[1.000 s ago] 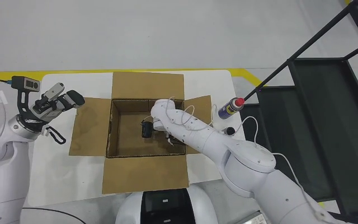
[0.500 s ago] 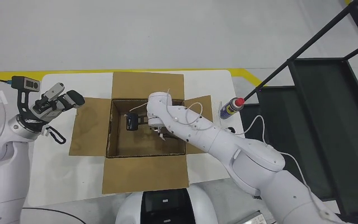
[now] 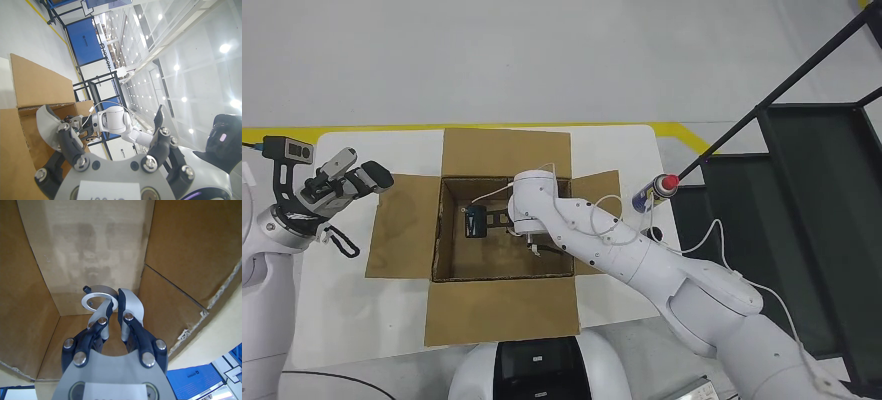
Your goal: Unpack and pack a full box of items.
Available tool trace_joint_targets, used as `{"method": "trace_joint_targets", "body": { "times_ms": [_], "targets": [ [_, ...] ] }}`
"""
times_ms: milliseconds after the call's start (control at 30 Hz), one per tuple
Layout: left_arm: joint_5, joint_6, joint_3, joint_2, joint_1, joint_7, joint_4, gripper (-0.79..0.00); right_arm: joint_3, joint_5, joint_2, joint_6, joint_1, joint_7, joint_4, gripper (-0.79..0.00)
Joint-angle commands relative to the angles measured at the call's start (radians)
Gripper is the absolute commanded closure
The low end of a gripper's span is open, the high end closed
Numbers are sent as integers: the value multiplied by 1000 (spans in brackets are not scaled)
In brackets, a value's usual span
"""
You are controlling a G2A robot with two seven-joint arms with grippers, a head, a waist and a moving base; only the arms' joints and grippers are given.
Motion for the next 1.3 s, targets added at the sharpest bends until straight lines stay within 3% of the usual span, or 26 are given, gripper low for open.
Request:
{"method": "trace_joint_targets", "body": {
  "times_ms": [0, 833, 1033, 1267],
  "targets": [
    [0, 0, 0, 0, 0, 0, 0, -785, 0, 0, 0, 0, 0, 0, 0, 0],
    [0, 0, 0, 0, 0, 0, 0, -785, 30, 4, 14, -19, -19, -17, -43, 0],
    [0, 0, 0, 0, 0, 0, 0, -785, 170, 40, 111, -133, -109, -67, -257, 0],
    [0, 0, 0, 0, 0, 0, 0, -785, 416, 41, 314, -307, -323, -241, -571, 0]
  ]
}}
